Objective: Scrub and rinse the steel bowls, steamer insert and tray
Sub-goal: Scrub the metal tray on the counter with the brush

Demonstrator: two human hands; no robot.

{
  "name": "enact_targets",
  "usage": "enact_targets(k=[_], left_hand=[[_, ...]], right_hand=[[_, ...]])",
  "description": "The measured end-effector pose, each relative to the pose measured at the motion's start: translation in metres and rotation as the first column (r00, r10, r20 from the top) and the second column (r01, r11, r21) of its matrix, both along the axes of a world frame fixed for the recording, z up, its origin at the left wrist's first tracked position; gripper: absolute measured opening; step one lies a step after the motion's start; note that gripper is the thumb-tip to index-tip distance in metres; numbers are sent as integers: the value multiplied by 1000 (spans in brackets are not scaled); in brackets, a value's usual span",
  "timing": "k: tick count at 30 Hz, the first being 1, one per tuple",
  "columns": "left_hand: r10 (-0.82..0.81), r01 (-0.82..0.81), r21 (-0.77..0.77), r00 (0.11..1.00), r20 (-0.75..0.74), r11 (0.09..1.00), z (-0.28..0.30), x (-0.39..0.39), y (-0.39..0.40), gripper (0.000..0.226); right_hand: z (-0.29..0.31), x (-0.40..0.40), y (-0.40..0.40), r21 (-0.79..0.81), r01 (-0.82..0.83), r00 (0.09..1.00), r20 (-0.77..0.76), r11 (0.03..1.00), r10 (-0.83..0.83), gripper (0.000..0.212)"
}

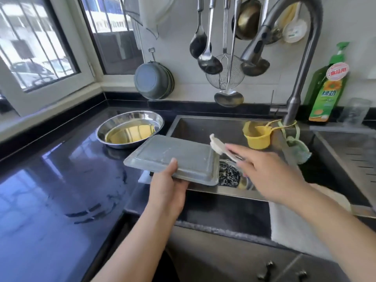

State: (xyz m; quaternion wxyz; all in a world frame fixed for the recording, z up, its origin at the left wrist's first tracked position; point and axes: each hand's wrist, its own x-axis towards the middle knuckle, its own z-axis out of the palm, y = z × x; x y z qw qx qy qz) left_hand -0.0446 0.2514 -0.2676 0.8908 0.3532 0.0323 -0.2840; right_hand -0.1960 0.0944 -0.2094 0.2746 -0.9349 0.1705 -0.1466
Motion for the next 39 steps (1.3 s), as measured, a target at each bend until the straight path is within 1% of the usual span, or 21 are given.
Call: enact_targets(k=[1,3,5,7,10,12,14,18,19,21,23,25,27,30,32,34,36,39], left_hand=[[22,-22,5,1000,-9,1000,-4,-2,7,24],[44,-43,29,998,-34,999,-11,0,19,22],[45,-42,50,998,-53,998,-14,9,26,28],[40,-34,93,997,-64,995,-16,16,30,34],[45,-32,163,996,-78,986,-19,18,31,33],[97,-82,169,992,-85,982,-22,22,29,32],[131,-116,165,988,-83,979,-25,27,30,31],[77,-69,195,996,-35,978,-23,27,33,24],[65,-59,196,998,-24,979,-24,26,31,24],[27,-22,202,999,-23,979,-26,22,27,26],[-47,54,199,998,-40,979,-27,16,25,27],[-82,92,162,994,-70,982,-26,12,26,26],[-75,87,137,993,-90,987,-26,11,29,25],[-47,57,118,995,-89,991,-27,9,28,28],[-41,50,118,996,-78,992,-29,6,27,27],[-51,58,111,997,-65,992,-29,5,27,27],[-75,80,95,996,-55,992,-28,5,30,32],[-91,94,61,995,-52,994,-28,8,35,37]], right_hand=[[-10,-12,17,-5,-43,999,9,999,43,55],[-36,-24,32,-107,-83,997,-6,991,83,54],[-56,-26,30,-254,-59,998,-10,965,58,48],[-63,-24,25,-374,-16,1000,4,927,19,49],[-67,-15,31,-495,-43,998,19,868,60,60],[-67,-5,43,-546,-40,996,48,837,79,67],[-70,0,51,-548,-49,992,73,835,106,68],[-77,-5,57,-481,-116,984,62,869,165,67],[-77,-3,62,-470,-144,980,56,871,192,65],[-74,8,73,-491,-190,971,36,850,237,53],[-69,18,81,-543,-153,976,46,826,212,48],[-65,14,78,-530,-113,984,57,840,168,56],[-65,-5,73,-509,-86,991,42,857,124,68],[-63,-26,76,-544,-40,999,-14,838,38,73],[-57,-21,86,-543,-59,997,-67,838,27,70],[-46,-2,97,-523,-100,992,-120,847,43,62],[-35,13,106,-523,-121,989,-132,844,60,57],[-23,12,110,-538,-143,979,-200,831,39,57]])
